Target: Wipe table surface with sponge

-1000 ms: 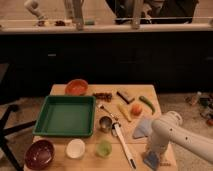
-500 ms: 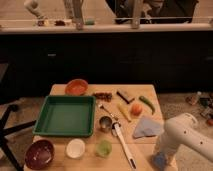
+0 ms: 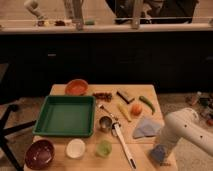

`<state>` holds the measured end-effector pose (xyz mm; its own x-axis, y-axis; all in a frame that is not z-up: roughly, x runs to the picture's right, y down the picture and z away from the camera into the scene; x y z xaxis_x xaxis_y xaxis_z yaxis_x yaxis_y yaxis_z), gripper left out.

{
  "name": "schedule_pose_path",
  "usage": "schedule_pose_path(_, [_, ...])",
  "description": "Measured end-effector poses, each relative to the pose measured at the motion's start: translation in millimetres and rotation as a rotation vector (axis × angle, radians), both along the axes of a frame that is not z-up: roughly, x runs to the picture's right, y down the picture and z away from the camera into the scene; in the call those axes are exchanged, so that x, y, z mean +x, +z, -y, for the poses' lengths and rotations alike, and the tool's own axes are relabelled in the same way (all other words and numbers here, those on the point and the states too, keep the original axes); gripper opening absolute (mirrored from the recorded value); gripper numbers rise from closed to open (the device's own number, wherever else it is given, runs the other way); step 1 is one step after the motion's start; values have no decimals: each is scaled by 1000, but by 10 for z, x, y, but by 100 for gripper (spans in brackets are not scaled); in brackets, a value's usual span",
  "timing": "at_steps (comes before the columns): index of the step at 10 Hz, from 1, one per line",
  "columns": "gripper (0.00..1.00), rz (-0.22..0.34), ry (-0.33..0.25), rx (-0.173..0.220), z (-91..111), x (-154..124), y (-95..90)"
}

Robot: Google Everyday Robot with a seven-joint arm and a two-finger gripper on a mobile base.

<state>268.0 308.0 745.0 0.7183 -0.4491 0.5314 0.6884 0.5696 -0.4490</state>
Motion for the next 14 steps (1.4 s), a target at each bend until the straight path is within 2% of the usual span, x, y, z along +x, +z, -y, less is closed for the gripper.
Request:
schedule_pose_path(2, [0,27,-16,-23,-106,-237,72])
schedule_pose_path(3, [0,40,-30,-44,-234,-311,96])
schedule_pose_path(9, [0,50,-39,-61,-332,-340,51])
schedule_pose_path(11, [0,5,-23,-48,-245,-152,30])
schedule_pose_path(14, [0,-62,18,-31,-59,347,93])
